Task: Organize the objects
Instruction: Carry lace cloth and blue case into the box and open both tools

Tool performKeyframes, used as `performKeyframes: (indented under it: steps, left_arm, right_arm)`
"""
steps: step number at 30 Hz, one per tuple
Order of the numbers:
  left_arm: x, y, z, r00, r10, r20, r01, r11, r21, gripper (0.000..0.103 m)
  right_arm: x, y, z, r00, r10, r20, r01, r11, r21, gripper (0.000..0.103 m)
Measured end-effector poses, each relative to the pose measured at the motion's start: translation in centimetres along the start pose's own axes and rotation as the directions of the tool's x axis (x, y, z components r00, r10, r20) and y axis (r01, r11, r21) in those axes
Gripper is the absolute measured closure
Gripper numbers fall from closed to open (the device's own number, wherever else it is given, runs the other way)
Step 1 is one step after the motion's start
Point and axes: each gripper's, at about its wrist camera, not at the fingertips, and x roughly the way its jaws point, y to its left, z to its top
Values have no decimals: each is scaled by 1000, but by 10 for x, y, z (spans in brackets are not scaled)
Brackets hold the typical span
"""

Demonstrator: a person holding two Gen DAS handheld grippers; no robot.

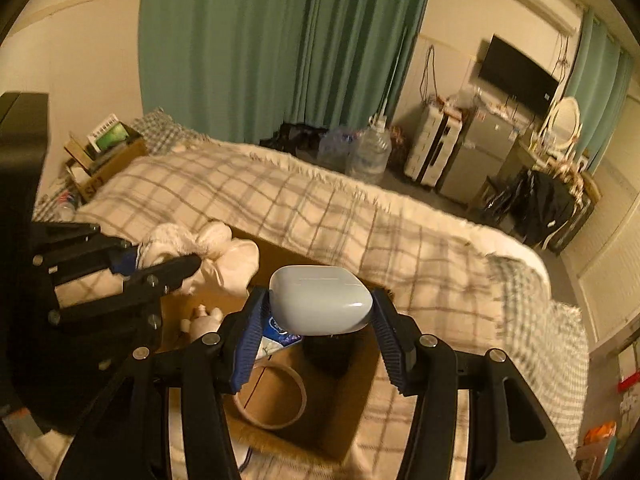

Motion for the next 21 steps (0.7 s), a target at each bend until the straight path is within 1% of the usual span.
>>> performKeyframes:
  steps: [2,4,7,10,11,13,14,16,17,18,19,20,21]
  left_arm:
    - [23,2,-7,999,-5,-36,5,1000,-10,93]
    - [38,3,-13,998,0,-68,-1,1000,-19,93]
    - [51,4,-23,996,-14,-89,11,999,-31,93]
    - [55,4,-28,996,-14,-92,12,1000,-22,93]
    - [54,4,-27,996,-18,-88,16,1000,-18,91]
    - [49,5,-25,996,-25,-87,24,1000,-13,91]
    - [45,6,-23,996,-22,-87,21,1000,-13,87]
    - [33,7,-20,996,-13,-84,12,1000,-20,75]
    - [24,7,-18,997,-8,-80,5,1000,-31,56]
    - [16,9,-17,998,-5,-69,2,999,-41,35]
    - [4,11,-16,999,-3,-44,0,999,-53,29]
    - [-9,12,-15,1000,0,-14,-1,998,-60,27]
    - [-20,13,-15,1000,3,1,-2,998,-58,27]
  right_arm:
    - [22,-3,-6,1000,5,-24,-4,1000,14,52]
    - [44,-3,-17,999,0,-48,1,1000,17,52]
    - [68,-5,-34,997,4,-80,-2,1000,28,52]
    - [76,-11,-43,997,20,-76,-16,998,55,52]
    - [73,-12,-43,997,22,-69,-17,998,63,51]
    - [65,-17,-41,998,24,-53,-20,996,82,51]
    - [59,-20,-39,999,20,-38,-17,996,89,51]
    - [36,-24,-31,1000,-10,8,9,995,98,40]
    - [26,-25,-26,1000,-21,21,18,995,96,32]
    - [11,-26,-23,998,-36,45,31,995,93,32]
    - [-3,-27,-20,997,-49,63,44,995,86,32]
    - [-17,-25,-18,995,-61,75,55,996,76,31]
    - [-33,-24,-16,993,-75,90,69,996,63,31]
